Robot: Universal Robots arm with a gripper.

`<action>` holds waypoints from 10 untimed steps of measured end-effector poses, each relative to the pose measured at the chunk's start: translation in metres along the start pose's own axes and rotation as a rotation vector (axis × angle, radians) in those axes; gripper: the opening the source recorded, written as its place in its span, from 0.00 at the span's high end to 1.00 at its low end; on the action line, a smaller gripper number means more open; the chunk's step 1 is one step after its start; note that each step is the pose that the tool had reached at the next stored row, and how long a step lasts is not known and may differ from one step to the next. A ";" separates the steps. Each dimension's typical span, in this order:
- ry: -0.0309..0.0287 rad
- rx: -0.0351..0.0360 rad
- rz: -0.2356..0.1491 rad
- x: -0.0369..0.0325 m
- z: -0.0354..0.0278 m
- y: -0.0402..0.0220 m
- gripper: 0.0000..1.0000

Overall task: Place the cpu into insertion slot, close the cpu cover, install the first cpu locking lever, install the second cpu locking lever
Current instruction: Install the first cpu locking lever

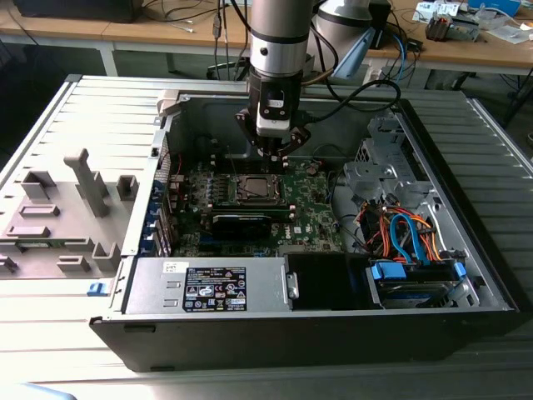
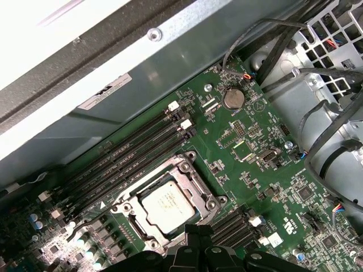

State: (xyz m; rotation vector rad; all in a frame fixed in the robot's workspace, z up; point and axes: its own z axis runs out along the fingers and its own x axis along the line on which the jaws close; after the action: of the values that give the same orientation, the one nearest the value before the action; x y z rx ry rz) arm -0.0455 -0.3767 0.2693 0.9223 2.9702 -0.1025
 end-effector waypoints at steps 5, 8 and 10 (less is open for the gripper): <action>-0.0002 -0.0001 -0.003 0.0000 0.0000 0.0000 0.89; -0.0003 -0.0003 -0.005 0.0000 0.0000 0.0000 0.89; -0.0004 -0.0003 -0.007 0.0000 0.0000 0.0000 0.89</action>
State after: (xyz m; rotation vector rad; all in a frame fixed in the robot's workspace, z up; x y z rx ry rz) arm -0.0455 -0.3767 0.2693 0.9125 2.9730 -0.1024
